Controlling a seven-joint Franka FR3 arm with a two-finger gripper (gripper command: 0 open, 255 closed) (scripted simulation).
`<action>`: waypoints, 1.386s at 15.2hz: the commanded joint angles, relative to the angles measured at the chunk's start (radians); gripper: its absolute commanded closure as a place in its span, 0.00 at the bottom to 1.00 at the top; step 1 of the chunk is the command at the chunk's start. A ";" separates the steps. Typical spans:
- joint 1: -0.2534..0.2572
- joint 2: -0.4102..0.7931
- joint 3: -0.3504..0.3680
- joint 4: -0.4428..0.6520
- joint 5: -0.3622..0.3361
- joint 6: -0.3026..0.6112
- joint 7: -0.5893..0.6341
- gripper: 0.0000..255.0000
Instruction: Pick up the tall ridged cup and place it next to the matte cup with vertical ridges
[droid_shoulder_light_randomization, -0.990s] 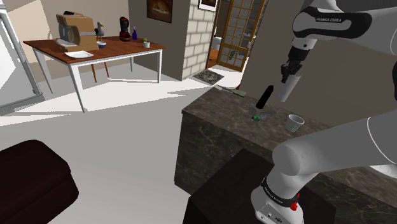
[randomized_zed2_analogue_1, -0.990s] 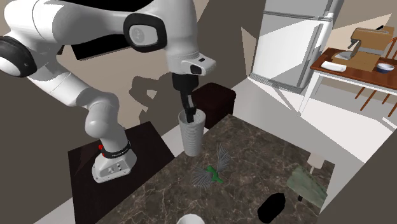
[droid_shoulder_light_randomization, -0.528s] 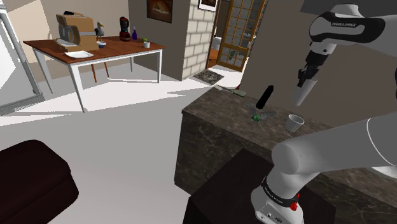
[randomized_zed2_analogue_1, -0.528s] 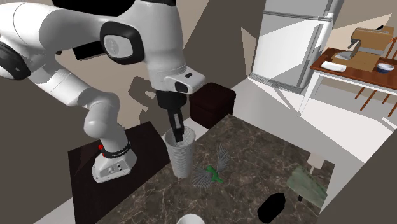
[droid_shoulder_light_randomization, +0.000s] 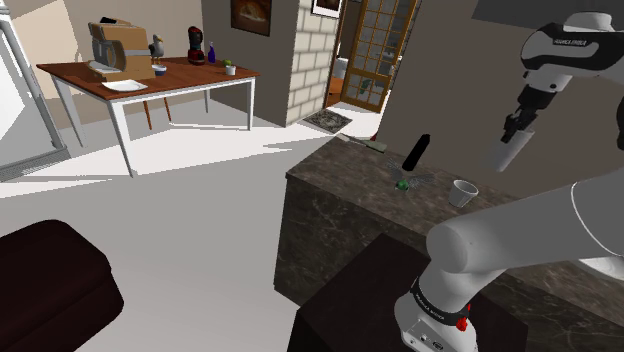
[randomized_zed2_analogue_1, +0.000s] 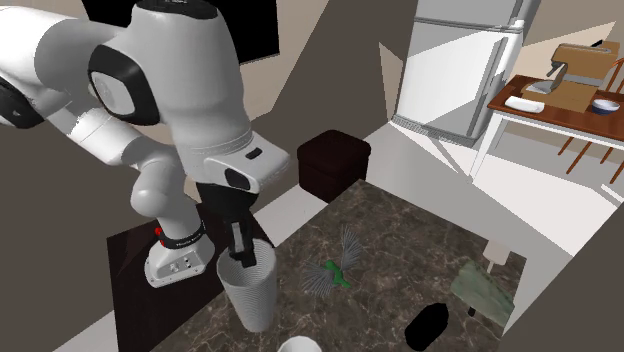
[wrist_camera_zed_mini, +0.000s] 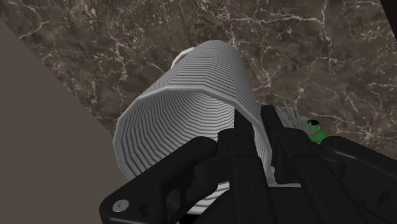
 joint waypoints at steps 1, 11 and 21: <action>0.000 0.017 -0.051 0.029 -0.006 0.005 -0.056 1.00; -0.001 0.034 -0.140 -0.024 -0.026 0.097 -0.110 1.00; -0.006 0.036 -0.184 -0.147 -0.052 0.227 -0.098 1.00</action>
